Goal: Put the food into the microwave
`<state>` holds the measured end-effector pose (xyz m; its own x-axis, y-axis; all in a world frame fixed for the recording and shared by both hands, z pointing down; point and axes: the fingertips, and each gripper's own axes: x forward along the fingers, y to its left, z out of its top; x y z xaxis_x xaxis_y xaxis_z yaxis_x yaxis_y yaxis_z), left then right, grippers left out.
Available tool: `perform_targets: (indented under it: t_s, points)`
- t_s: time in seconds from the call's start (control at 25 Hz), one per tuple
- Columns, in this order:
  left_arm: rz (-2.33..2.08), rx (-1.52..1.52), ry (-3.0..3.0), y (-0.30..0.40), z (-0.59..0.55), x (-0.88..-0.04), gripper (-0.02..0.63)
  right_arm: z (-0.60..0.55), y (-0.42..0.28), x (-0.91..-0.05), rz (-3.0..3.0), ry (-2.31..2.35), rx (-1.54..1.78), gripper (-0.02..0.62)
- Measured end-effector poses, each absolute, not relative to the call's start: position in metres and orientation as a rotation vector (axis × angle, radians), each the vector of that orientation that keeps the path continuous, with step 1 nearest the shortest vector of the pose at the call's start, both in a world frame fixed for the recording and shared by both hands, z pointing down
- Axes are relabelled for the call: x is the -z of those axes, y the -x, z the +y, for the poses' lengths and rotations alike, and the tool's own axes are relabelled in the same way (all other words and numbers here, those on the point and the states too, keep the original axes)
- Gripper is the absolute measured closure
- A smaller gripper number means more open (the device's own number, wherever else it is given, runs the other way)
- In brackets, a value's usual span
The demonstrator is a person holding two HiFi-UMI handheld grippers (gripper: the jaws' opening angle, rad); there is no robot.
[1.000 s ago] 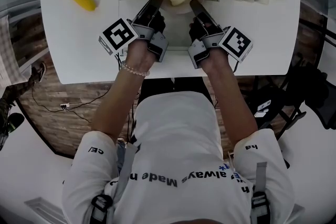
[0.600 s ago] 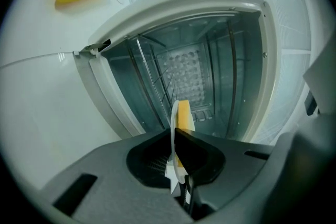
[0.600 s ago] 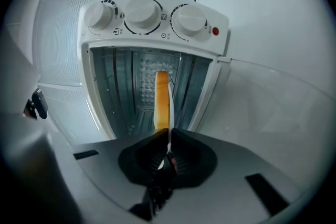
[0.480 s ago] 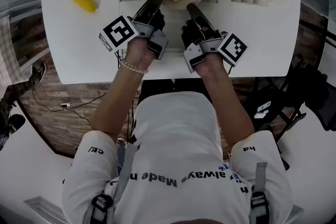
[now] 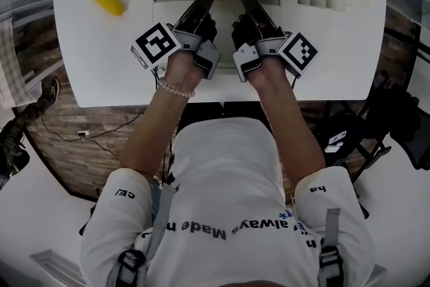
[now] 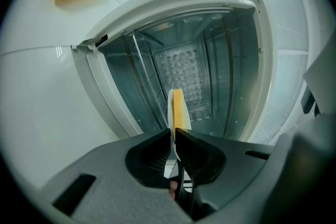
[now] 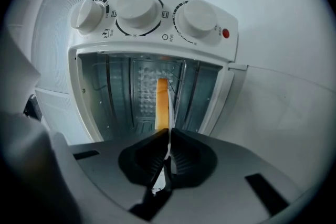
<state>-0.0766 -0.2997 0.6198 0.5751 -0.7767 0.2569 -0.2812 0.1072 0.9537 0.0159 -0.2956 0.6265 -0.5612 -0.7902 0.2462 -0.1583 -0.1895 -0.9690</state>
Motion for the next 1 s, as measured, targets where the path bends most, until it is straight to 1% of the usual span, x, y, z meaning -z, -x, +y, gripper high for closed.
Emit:
perform_targets:
  t_s: [0.24, 0.48, 0.52, 0.6, 0.84, 1.0]
  points:
    - [-0.955, 0.504, -1.453, 0.077, -0.308, -0.619, 0.58, -0.303, -0.014, -0.626, 1.612, 1.107, 1.783, 0.572]
    - [-0.981, 0.479, -1.451, 0.076, -0.311, -0.623, 0.58, -0.306, -0.017, -0.629, 1.631, 1.136, 1.784, 0.571]
    - [-0.985, 0.475, -1.452, 0.076, -0.31, -0.623, 0.58, -0.306, -0.019, -0.628, 1.635, 1.14, 1.784, 0.563]
    - [-0.994, 0.459, -1.449, 0.076, -0.307, -0.623, 0.578, -0.306, -0.023, -0.627, 1.64, 1.143, 1.788, 0.511]
    - [-1.024, 0.455, -1.45, 0.086, -0.292, -0.614, 0.58, -0.299, -0.043, -0.622, 1.809, 1.24, 1.743, 0.509]
    - [-1.029, 0.434, -1.488, 0.088, -0.277, -0.593, 0.58, -0.29, -0.057, -0.6, 1.977, 1.288, 1.649, 0.514]
